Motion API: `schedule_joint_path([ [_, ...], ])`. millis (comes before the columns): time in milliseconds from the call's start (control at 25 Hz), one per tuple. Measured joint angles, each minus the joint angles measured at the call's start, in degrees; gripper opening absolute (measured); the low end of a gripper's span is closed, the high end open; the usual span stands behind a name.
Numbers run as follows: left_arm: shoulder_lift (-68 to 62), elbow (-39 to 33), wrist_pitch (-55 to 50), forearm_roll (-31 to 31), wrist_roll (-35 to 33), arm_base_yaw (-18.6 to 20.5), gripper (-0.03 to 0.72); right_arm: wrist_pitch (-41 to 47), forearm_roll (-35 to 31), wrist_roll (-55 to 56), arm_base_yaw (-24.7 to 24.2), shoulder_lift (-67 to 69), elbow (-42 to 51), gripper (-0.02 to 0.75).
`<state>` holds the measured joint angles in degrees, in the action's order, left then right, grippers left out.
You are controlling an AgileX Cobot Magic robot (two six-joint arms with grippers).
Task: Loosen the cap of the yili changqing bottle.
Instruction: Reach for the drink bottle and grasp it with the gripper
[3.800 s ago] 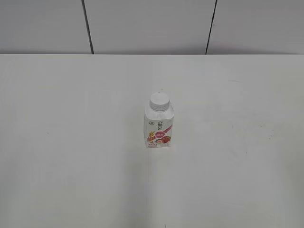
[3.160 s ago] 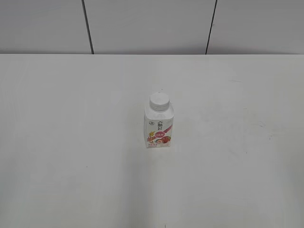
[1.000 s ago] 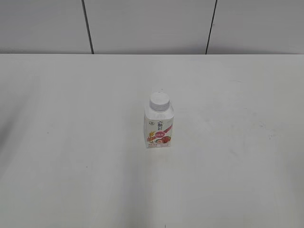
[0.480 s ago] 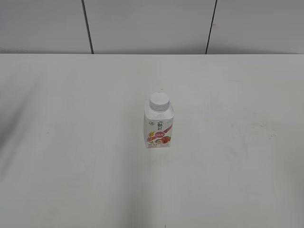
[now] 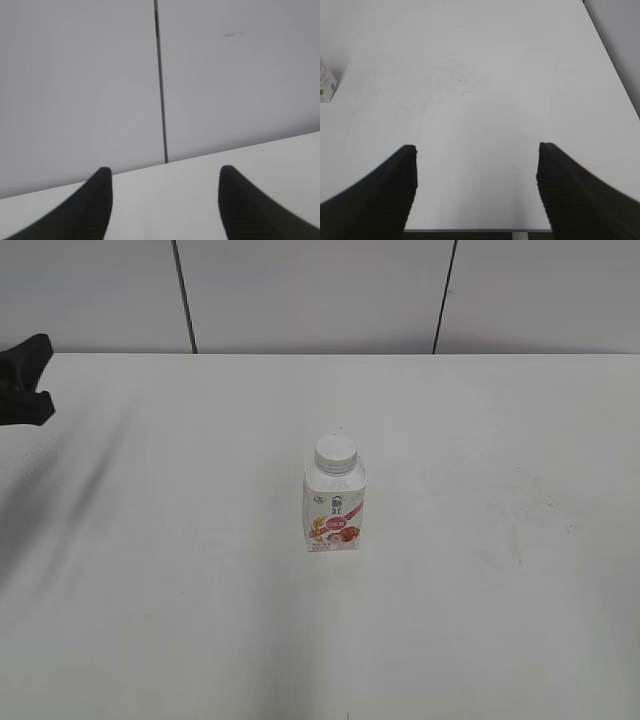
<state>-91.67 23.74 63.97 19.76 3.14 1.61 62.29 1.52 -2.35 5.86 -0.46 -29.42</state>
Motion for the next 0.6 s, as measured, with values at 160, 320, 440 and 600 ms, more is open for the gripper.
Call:
schedule_joint_path([
  [160, -3.8, 3.7, -0.8, 8.1, 4.8, 0.0, 0.419, 0.0, 0.0, 0.0, 0.0, 0.0, 0.0, 0.587],
  [320, -6.9, 7.4, -1.6, 18.2, 9.2, 0.0, 0.419, 0.0, 0.0, 0.0, 0.0, 0.0, 0.0, 0.587],
  [440, -9.0, 10.7, -1.9, 29.5, 13.6, 0.0, 0.419, 0.0, 0.0, 0.0, 0.0, 0.0, 0.0, 0.587],
  [600, -12.3, 15.7, -1.9, 46.0, 18.4, 0.0, 0.419, 0.0, 0.0, 0.0, 0.0, 0.0, 0.0, 0.587],
])
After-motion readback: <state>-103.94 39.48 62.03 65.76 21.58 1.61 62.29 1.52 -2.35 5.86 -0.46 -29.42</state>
